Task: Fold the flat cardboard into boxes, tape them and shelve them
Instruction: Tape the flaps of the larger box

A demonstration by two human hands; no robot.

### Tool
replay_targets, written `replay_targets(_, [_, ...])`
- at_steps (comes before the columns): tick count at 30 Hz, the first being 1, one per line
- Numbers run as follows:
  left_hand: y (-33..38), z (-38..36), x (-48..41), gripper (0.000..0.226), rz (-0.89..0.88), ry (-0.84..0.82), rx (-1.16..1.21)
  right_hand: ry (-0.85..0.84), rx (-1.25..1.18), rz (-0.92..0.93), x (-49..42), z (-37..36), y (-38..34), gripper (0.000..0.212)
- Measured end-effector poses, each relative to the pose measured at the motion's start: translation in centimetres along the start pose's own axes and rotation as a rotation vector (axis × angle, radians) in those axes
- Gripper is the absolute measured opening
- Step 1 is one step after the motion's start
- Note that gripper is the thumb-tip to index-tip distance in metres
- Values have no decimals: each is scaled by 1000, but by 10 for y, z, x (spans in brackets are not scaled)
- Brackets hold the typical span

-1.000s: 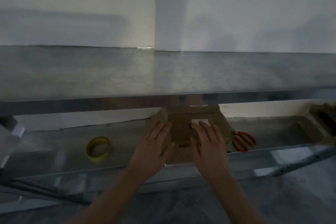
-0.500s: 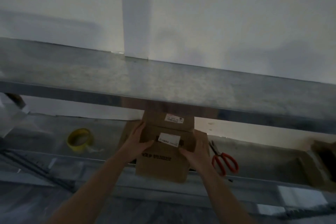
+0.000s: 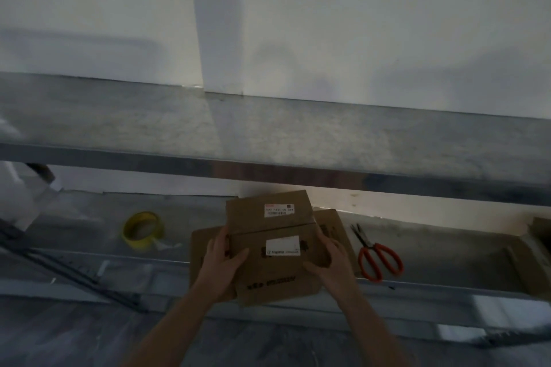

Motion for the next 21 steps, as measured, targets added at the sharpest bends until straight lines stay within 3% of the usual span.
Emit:
replay_targets(2, [2, 7, -15, 79, -27, -31, -103, 41, -10, 46, 10, -3, 7, 83])
replay_targets(5, [12, 25, -44, 85, -78, -79, -291, 297, -48, 34, 28, -4, 21, 84])
replay_targets(8, [28, 32, -68, 109, -244, -200, -459, 472, -335, -17, 43, -14, 33, 79])
replay_targets(11, [37, 31, -84, 121, -329, -382, -557, 445, -607, -30, 51, -44, 33, 75])
replay_targets(13, [38, 28, -90, 122, -334, -488, -536, 426, -647, 20, 57, -68, 30, 83])
replay_targets(17, [33, 36, -92, 116, -346, -438, -414, 317, -552, 79, 68, -115, 23, 110])
replay_targets(21, [19, 49, -75, 105, -345, -429, -311, 364, -494, 90, 85, -131, 26, 119])
Point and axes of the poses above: each hand's wrist, its own x-axis away from the middle knuckle, its own z-axis out of the back of the hand, y = z × x, the point moved 6 cm from there along -x, towards the middle knuckle, and after that the axes turned 12 degrees about -x, right-handed, at the moved point
